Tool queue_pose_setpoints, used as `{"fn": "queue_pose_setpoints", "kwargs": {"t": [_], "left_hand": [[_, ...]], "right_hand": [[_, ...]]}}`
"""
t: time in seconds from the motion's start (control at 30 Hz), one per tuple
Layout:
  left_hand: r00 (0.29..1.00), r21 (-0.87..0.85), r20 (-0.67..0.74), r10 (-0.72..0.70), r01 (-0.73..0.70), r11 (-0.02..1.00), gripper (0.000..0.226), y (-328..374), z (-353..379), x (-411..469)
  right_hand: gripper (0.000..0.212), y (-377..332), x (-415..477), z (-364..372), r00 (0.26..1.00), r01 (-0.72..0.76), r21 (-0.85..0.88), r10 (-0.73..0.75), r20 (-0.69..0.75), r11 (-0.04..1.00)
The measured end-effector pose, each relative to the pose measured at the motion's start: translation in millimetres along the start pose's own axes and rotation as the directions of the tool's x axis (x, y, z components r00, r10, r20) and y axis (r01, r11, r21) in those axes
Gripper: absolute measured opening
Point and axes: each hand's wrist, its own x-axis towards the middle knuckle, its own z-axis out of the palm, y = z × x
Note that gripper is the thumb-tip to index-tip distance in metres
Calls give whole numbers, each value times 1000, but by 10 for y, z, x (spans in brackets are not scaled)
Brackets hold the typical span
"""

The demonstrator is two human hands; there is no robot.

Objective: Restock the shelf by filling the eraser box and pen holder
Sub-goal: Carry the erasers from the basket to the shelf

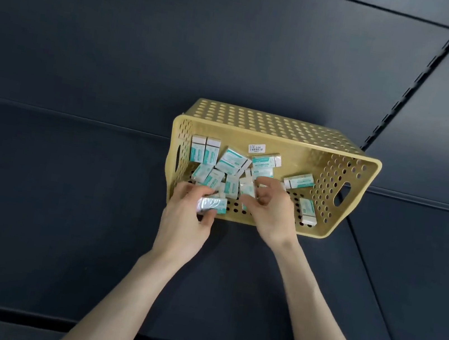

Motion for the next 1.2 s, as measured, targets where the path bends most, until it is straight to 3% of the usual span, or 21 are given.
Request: {"fn": "queue_pose_setpoints", "kwargs": {"t": [0.1, 0.3, 0.37, 0.67, 0.73, 0.8, 0.9, 1.0, 1.07, 1.2], "left_hand": [[998, -12, 5, -65, 65, 998, 36, 9, -4, 11], [997, 18, 3, -80, 80, 997, 31, 31, 8, -13], [997, 10, -5, -83, 83, 996, 30, 41, 19, -17], [977, -82, -33, -209, 205, 975, 25, 63, -5, 8], [974, -102, -38, -221, 217, 971, 23, 68, -12, 7], [974, -133, -33, -225, 219, 967, 22, 74, -25, -8], [978, -203, -49, -203, 189, 961, 20, 104, -38, -18], [989, -212, -64, -137, 120, 970, 21, 165, -6, 48], [993, -140, -63, -102, 92, 986, 25, 184, 50, 150], [996, 189, -45, -75, 82, 979, 32, 169, 172, 287]], "right_hand": [[33, -61, 116, 26, 999, 13, 76, -17, 51, 997], [23, -127, 360, 158, 972, 50, -235, 7, 236, 971], [18, -179, 376, 149, 951, 36, -228, 36, 306, 973], [37, -367, 484, 153, 879, -104, -159, 166, 447, 982], [29, -389, 476, 132, 864, -119, -173, 188, 468, 978], [15, -380, 405, 77, 895, -108, -132, 154, 418, 985], [31, -217, 283, -109, 957, -88, 20, 79, 279, 996], [41, -9, 206, -339, 972, -51, 12, 47, 229, 999], [32, 78, 133, -419, 973, -27, -9, 29, 228, 1000], [34, 195, 56, -393, 976, 78, -91, -58, 212, 993]]}}
